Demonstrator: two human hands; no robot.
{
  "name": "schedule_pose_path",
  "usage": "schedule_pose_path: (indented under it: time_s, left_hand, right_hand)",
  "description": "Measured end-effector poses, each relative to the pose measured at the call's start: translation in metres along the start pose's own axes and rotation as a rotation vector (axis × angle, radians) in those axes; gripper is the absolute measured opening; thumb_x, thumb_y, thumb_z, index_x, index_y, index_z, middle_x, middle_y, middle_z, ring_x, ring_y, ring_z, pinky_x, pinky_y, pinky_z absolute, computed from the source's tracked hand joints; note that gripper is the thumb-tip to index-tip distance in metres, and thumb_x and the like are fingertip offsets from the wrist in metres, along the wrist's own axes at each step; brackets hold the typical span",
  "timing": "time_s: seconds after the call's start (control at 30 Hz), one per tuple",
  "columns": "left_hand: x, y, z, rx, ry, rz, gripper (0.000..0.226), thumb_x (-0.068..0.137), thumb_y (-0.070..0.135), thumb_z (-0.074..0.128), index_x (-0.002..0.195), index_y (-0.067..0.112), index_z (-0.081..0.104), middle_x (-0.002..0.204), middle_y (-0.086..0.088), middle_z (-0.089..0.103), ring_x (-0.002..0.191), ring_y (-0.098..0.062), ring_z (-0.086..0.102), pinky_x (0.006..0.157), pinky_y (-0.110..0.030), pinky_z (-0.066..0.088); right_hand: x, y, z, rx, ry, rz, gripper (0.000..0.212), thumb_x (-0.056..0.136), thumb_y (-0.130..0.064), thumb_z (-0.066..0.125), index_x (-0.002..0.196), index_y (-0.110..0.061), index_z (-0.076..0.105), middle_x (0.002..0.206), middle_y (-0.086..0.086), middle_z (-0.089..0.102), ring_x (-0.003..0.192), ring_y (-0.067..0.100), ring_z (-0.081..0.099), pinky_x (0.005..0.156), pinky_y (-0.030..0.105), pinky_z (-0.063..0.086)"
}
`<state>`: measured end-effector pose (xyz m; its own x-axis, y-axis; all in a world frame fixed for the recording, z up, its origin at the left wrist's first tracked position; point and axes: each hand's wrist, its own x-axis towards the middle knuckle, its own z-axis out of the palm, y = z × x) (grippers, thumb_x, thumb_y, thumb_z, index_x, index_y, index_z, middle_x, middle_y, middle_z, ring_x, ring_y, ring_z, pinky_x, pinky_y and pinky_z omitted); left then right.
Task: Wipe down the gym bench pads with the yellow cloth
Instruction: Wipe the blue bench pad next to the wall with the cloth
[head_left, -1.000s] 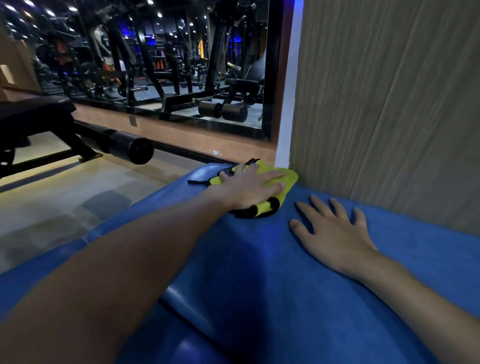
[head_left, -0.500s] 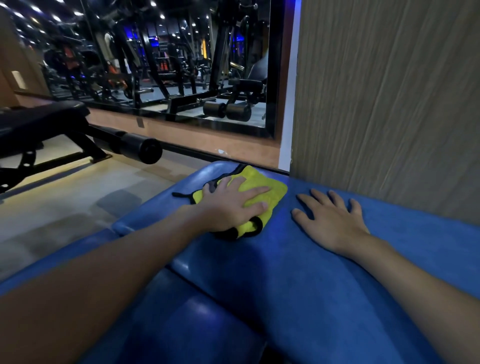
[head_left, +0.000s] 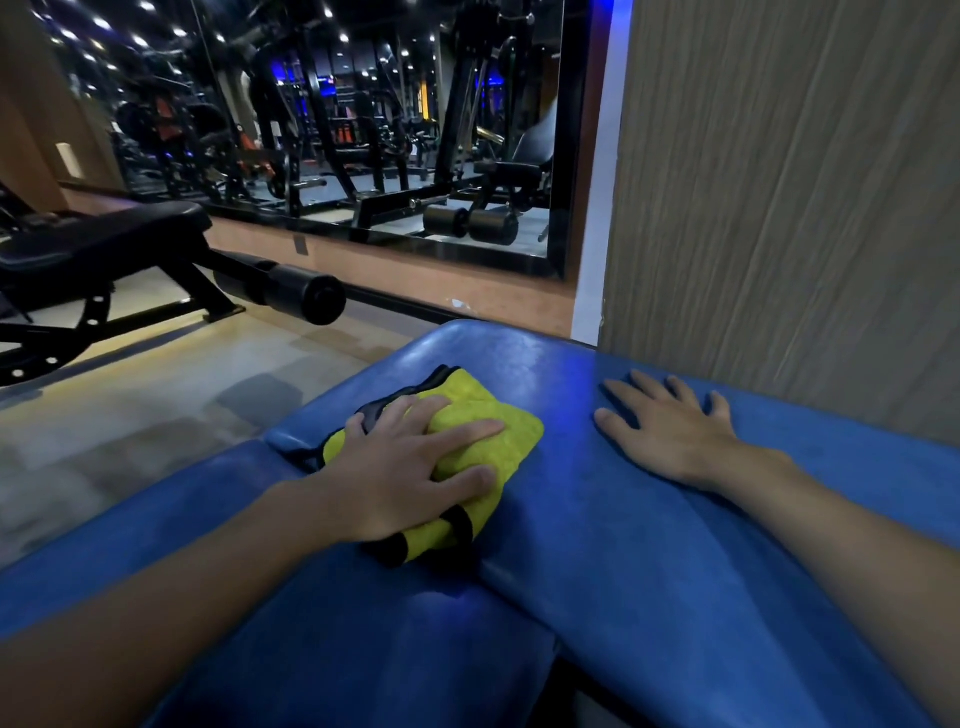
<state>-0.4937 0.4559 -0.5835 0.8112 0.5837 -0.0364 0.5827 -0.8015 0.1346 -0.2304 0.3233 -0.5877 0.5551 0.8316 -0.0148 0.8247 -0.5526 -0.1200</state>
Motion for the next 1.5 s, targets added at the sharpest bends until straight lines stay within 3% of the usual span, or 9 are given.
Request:
schedule_pose_path:
  time_s: [0.17,0.3,0.73,0.9,1.17,1.3,1.4,1.43,1.5]
  left_hand:
    - [0.043,0.006,0.001,-0.022,0.054,0.013,0.074,0.065,0.089,0.008,0.137,0.075,0.013,0.16,0.007,0.018,0.15,-0.015,0.005,0.112,-0.061,0.009]
    - [0.098,0.011,0.0,0.004,0.05,0.001,0.052,0.088,0.08,0.026,0.139,0.073,0.017,0.163,0.005,0.016,0.151,-0.02,0.008,0.113,-0.064,0.009]
    - [0.209,0.042,-0.008,-0.04,0.025,-0.028,0.056,0.09,0.079,0.023,0.144,0.066,0.019,0.165,-0.001,0.013,0.151,-0.033,0.005,0.108,-0.076,0.006]
    - [0.184,0.035,-0.004,-0.031,0.044,-0.013,0.055,0.091,0.079,0.02,0.145,0.066,0.018,0.167,-0.001,0.008,0.153,-0.03,0.001,0.112,-0.072,0.005]
    - [0.089,0.009,0.003,-0.029,0.094,0.009,0.055,0.086,0.079,0.018,0.141,0.07,0.021,0.163,0.007,0.017,0.15,-0.014,0.006,0.116,-0.061,0.009]
    - [0.038,-0.003,0.002,-0.033,0.1,0.011,0.073,0.07,0.086,0.003,0.14,0.071,0.02,0.159,0.011,0.02,0.147,-0.01,0.005,0.116,-0.057,0.01]
    - [0.005,-0.014,0.0,-0.026,0.071,0.005,0.072,0.069,0.087,0.0,0.139,0.074,0.015,0.16,0.012,0.016,0.148,-0.009,0.0,0.117,-0.057,0.006]
    - [-0.002,-0.017,-0.001,-0.025,0.052,-0.001,0.07,0.07,0.088,0.001,0.138,0.075,0.012,0.161,0.011,0.015,0.149,-0.009,-0.001,0.117,-0.058,0.006]
    - [-0.007,-0.02,-0.003,-0.02,0.021,-0.023,0.069,0.069,0.088,0.001,0.137,0.076,0.009,0.16,0.012,0.014,0.149,-0.008,-0.002,0.116,-0.059,0.007]
  right_hand:
    - [0.004,0.004,0.01,-0.004,-0.004,0.001,0.069,0.092,-0.071,0.009,0.155,-0.044,0.011,0.167,-0.009,0.001,0.153,0.026,-0.003,0.118,0.06,-0.003]
    - [0.005,0.002,0.013,-0.014,0.007,0.0,0.067,0.093,-0.07,0.01,0.155,-0.043,0.011,0.167,-0.008,0.001,0.153,0.025,-0.005,0.118,0.06,-0.004]
    - [0.006,0.006,0.014,0.003,0.024,-0.028,0.065,0.095,-0.068,0.011,0.155,-0.043,0.012,0.166,-0.008,0.003,0.152,0.025,-0.006,0.117,0.061,-0.006]
    - [0.004,0.007,0.013,0.029,0.02,-0.032,0.065,0.094,-0.069,0.012,0.154,-0.044,0.013,0.166,-0.009,0.004,0.152,0.024,-0.005,0.117,0.06,-0.007]
    - [-0.001,0.003,0.007,0.047,0.025,-0.024,0.064,0.095,-0.067,0.015,0.153,-0.041,0.021,0.166,-0.006,0.01,0.152,0.026,0.002,0.118,0.06,-0.001]
    - [-0.005,-0.002,-0.001,-0.021,0.016,-0.02,0.059,0.097,-0.063,0.019,0.148,-0.036,0.035,0.161,-0.003,0.025,0.149,0.029,0.017,0.116,0.062,0.005]
    - [-0.001,-0.012,-0.013,-0.006,0.041,-0.033,0.046,0.098,-0.059,0.027,0.126,-0.034,0.054,0.143,-0.006,0.047,0.136,0.025,0.035,0.111,0.061,0.011]
    - [0.0,-0.016,-0.018,0.045,0.071,-0.037,0.043,0.098,-0.057,0.029,0.121,-0.033,0.055,0.142,-0.007,0.049,0.134,0.024,0.037,0.11,0.06,0.012]
    - [0.004,-0.021,-0.022,0.098,0.115,-0.047,0.044,0.099,-0.055,0.029,0.131,-0.033,0.049,0.151,-0.009,0.041,0.14,0.024,0.03,0.112,0.06,0.01]
